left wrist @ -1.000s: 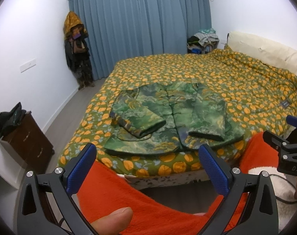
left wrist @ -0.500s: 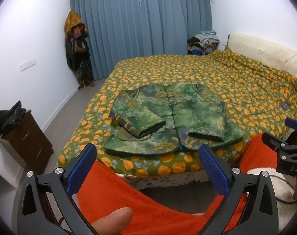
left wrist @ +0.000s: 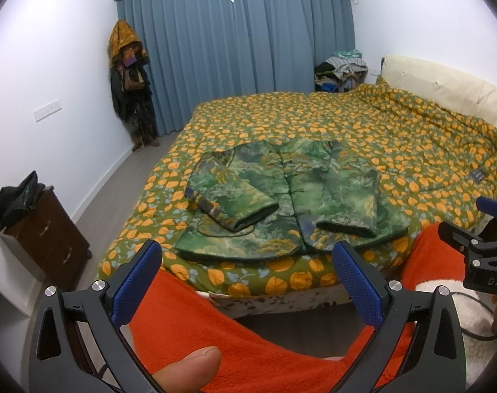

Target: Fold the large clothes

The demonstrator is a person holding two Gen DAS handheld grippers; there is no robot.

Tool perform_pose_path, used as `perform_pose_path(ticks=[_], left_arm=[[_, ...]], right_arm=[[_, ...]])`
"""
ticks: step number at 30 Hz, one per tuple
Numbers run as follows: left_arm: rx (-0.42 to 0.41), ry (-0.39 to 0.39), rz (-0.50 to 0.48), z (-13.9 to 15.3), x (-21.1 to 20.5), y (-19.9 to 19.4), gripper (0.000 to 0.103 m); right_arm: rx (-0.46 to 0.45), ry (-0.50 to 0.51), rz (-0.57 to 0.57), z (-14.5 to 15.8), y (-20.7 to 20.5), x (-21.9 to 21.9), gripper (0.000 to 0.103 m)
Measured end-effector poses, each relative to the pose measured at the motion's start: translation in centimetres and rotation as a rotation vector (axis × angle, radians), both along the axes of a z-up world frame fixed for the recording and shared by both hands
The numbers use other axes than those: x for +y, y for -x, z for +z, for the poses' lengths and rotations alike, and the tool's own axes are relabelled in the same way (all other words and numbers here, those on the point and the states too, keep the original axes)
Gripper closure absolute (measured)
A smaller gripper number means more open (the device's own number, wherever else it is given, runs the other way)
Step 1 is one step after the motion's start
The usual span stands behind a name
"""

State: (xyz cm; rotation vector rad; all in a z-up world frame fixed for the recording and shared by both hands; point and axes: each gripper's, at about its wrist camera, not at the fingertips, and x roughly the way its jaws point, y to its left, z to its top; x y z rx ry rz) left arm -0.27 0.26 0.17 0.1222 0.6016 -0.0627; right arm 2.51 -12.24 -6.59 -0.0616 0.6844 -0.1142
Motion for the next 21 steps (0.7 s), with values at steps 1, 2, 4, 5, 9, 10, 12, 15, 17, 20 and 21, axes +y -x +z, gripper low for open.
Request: perform_pose_path(ticks=[1,2,4,5,9,10,12,15,17,20,21], left_arm=[[0.000,-0.001,0.000,-0.01,0.01,-0.01,0.000],[-0.001,-0.001,0.000,0.00,0.00,-0.01,0.000],[-0.002,-0.001,-0.001,-0.03,0.10,-0.07,0.000],[-0.001,-0.001,0.000,-0.02,0.07,-0.06,0.000],[-0.001,-0.001,0.000,-0.05,0.10,-0.06,0.000],[-0.001,-0.002,0.001,-0.03,0.01,0.00,0.000],[-0.001,-0.003,0.001,-0.04,0.08,-0.03,0.000],[-0.001,-0.004,0.001,-0.09,0.19,-0.09,0.000],[0.000,-0.005,0.002,-0.15,0.45,-0.22,0.000],[-0.001,-0.005,0.002,-0.12,0.30,-0.18,0.000],[-0.001,-0.005,0.002,-0.11,0.28,-0.17,0.000]], right_arm=[[-0.001,0.003,0.001,0.03,0.01,0.05,0.000],[-0.003,0.005,0.002,0.08,0.03,0.12,0.000],[-0.002,0.007,0.002,0.09,0.00,0.16,0.000],[-0.002,0.004,0.002,0.08,0.02,0.15,0.000],[-0.003,0.005,0.001,0.06,0.01,0.17,0.000],[-0.003,0.006,0.001,0.06,0.01,0.18,0.000],[-0.003,0.006,0.001,0.09,0.03,0.19,0.000],[-0.002,0.005,0.001,0.06,0.01,0.17,0.000],[-0.002,0.006,0.001,0.03,0.03,0.15,0.000],[-0.001,0.006,0.001,0.04,0.07,0.16,0.000],[-0.001,0.006,0.001,0.06,0.09,0.19,0.000]])
